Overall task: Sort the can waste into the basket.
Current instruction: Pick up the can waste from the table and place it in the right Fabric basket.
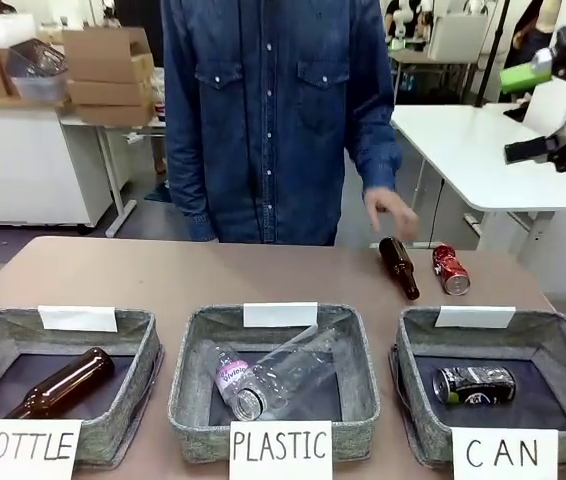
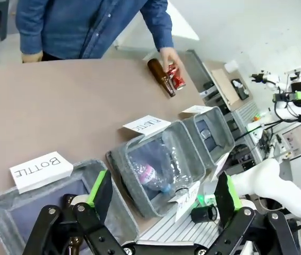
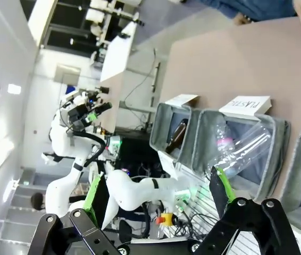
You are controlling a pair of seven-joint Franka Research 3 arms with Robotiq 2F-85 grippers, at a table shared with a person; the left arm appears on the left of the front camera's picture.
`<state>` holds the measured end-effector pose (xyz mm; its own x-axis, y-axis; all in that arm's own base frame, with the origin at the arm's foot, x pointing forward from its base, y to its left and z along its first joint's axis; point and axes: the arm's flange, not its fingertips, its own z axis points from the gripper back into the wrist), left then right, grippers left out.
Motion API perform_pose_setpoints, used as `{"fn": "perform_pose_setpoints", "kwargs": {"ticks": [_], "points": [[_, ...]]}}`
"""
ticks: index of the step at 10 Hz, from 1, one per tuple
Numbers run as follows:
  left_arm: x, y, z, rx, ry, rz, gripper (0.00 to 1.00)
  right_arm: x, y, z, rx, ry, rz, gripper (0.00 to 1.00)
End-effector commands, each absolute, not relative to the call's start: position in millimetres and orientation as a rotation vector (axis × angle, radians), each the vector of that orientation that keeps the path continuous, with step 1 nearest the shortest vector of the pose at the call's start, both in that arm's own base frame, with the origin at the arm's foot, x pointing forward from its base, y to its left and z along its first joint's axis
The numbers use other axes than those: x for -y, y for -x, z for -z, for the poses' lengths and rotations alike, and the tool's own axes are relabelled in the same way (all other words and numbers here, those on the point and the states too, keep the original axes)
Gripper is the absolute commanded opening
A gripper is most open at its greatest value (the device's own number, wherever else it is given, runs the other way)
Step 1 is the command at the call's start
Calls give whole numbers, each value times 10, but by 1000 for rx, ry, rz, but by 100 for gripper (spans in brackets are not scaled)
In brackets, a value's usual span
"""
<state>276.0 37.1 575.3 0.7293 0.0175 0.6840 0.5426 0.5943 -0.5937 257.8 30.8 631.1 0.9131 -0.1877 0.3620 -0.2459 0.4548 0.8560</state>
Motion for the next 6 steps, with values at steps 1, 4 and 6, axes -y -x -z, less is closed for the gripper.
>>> {"fn": "perform_pose_setpoints", "kwargs": {"ticks": [1,4,6], "points": [[-386,-2769,-5778,714,900,342,100,-327,-2573,-6304,451,-1086,-61,100],[-386,-2769,-5778,714,900,342,100,-327,-2573,-6304,451,-1086,-61,100],[-386,-2769,-5778,714,900,342,100,-327,-2573,-6304,451,-1086,-61,100]]}}
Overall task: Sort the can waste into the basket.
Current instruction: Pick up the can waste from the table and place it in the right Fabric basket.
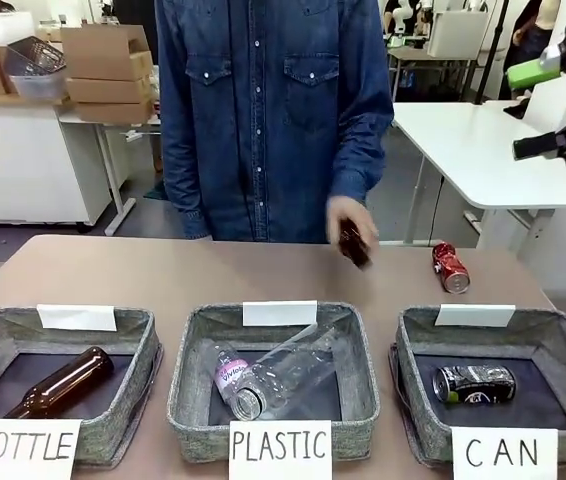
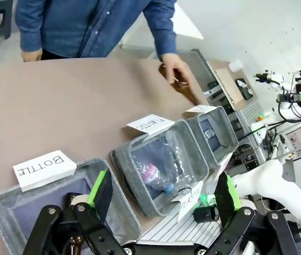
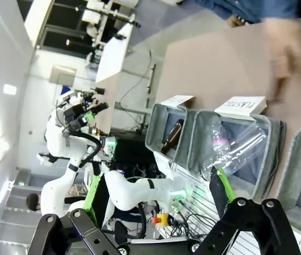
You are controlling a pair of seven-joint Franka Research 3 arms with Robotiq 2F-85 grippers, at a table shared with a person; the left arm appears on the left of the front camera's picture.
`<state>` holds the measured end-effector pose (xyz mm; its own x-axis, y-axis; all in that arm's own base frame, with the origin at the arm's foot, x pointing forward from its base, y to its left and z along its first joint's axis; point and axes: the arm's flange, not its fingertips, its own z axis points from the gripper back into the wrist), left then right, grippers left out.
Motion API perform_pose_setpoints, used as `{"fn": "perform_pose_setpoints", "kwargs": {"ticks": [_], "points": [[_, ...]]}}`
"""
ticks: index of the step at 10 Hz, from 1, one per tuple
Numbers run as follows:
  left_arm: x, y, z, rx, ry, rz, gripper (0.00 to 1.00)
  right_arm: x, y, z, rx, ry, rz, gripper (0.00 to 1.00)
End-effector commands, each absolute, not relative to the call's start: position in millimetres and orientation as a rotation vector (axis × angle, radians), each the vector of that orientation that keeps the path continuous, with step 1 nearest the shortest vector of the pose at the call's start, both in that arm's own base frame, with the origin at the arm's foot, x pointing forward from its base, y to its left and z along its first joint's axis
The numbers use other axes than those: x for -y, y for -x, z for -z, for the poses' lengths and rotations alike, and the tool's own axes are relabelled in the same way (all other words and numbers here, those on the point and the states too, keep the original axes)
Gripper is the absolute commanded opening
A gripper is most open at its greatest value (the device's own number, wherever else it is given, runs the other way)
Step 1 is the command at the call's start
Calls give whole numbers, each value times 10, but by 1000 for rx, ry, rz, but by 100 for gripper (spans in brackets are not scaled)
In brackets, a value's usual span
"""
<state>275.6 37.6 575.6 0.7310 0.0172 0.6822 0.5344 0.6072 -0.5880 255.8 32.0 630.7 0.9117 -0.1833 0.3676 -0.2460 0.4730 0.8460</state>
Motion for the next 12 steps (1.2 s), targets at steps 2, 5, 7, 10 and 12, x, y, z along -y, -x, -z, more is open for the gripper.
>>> {"fn": "perform_pose_setpoints", "kwargs": {"ticks": [2,5,7,10,12], "points": [[-386,-2769,-5778,714,900,342,100,-320,-2558,-6307,444,-1087,-40,100],[-386,-2769,-5778,714,900,342,100,105,-2422,-6318,540,-608,-250,100],[-386,-2769,-5778,714,900,342,100,485,-2353,-6286,580,155,-89,100],[-386,-2769,-5778,714,900,342,100,298,-2358,-6318,522,-493,-233,100],[-386,-2769,-5778,714,900,342,100,315,-2504,-6347,544,-175,-315,100]]}}
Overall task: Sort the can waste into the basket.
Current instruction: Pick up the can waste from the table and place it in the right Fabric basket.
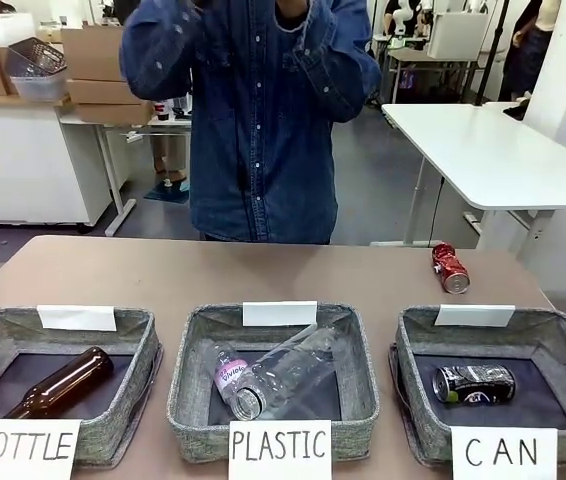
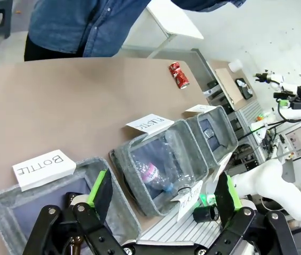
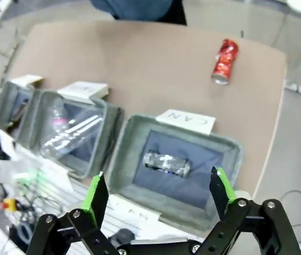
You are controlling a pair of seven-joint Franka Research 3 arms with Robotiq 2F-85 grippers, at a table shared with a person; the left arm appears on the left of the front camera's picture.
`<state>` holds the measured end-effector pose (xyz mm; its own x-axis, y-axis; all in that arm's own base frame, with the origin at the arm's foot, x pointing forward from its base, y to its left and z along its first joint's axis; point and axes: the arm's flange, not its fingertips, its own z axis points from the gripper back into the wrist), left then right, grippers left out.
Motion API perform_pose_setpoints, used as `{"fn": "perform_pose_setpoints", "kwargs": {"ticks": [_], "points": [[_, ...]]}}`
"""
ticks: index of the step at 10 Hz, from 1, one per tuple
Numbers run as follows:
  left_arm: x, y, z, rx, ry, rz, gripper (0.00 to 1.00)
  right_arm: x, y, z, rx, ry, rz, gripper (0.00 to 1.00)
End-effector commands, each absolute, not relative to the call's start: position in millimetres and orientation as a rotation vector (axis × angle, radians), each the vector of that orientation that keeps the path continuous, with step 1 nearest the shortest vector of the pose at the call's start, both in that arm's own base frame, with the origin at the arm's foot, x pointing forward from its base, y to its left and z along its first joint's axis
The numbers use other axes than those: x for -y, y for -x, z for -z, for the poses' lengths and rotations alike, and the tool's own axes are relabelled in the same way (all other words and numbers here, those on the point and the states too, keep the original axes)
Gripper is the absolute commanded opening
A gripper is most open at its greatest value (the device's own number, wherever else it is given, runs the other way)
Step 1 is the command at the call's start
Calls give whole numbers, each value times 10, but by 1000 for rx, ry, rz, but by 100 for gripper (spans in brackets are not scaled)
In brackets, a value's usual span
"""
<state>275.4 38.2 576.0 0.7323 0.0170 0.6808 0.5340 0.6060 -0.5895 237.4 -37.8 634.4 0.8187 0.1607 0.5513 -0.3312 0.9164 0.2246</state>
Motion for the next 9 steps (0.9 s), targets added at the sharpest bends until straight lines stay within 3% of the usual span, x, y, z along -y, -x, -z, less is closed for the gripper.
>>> {"fn": "perform_pose_setpoints", "kwargs": {"ticks": [1,2,3,4,5,7,8,9], "points": [[-386,-2769,-5778,714,900,342,100,273,-2972,-6113,531,-148,-300,100],[-386,-2769,-5778,714,900,342,100,211,-3428,-5827,540,-90,-304,100],[-386,-2769,-5778,714,900,342,100,116,-3862,-5457,549,-149,-309,100],[-386,-2769,-5778,714,900,342,100,138,-4296,-4914,472,-67,-222,100],[-386,-2769,-5778,714,900,342,100,181,-4531,-4485,442,-113,-151,100],[-386,-2769,-5778,714,900,342,100,200,-4659,-4142,509,-145,4,100],[-386,-2769,-5778,714,900,342,100,188,-4318,-4239,453,-83,-188,100],[-386,-2769,-5778,714,900,342,100,188,-4318,-4239,453,-83,-188,100]]}}
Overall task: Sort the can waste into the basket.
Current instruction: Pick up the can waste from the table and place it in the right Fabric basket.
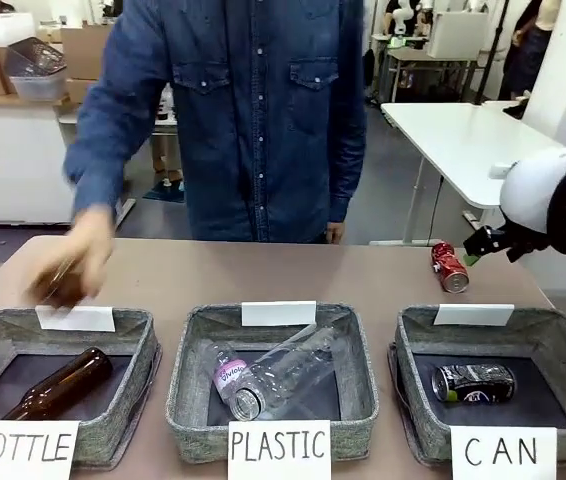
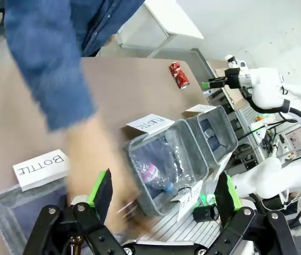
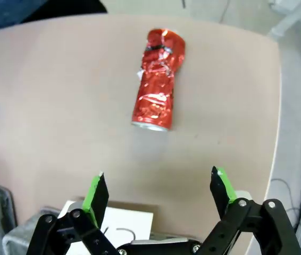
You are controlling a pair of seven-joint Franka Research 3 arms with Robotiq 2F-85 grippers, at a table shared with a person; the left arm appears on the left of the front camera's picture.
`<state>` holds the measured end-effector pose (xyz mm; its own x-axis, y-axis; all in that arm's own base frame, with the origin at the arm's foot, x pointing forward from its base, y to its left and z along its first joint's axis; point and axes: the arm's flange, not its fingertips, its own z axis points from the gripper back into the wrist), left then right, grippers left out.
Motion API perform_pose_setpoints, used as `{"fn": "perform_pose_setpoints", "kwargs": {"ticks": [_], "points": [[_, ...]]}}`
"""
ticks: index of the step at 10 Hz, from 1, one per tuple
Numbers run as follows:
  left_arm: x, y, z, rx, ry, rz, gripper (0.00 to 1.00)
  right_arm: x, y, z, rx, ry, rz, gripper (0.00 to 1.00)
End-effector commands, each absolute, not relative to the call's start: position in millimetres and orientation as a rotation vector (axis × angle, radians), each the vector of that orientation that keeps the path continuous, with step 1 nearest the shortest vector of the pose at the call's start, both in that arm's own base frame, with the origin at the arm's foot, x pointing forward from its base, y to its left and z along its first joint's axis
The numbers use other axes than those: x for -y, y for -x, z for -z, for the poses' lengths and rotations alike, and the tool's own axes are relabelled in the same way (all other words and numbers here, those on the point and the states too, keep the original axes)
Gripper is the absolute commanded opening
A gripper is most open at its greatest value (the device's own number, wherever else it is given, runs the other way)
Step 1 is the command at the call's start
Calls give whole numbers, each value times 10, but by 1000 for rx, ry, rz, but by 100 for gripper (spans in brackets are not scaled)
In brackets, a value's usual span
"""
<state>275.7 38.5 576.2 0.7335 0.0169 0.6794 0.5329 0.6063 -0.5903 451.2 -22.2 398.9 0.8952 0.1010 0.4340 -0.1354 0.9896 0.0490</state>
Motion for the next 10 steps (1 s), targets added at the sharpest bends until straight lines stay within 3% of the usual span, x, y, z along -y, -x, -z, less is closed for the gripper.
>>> {"fn": "perform_pose_setpoints", "kwargs": {"ticks": [1,4,6,10], "points": [[-386,-2769,-5778,714,900,342,100,246,-4563,-3893,441,-82,-100,100],[-386,-2769,-5778,714,900,342,100,39,-5195,-3647,440,-67,67,100],[-386,-2769,-5778,714,900,342,100,-53,-5580,-3397,407,53,91,100],[-386,-2769,-5778,714,900,342,100,-165,-5850,-3011,347,24,69,100]]}}
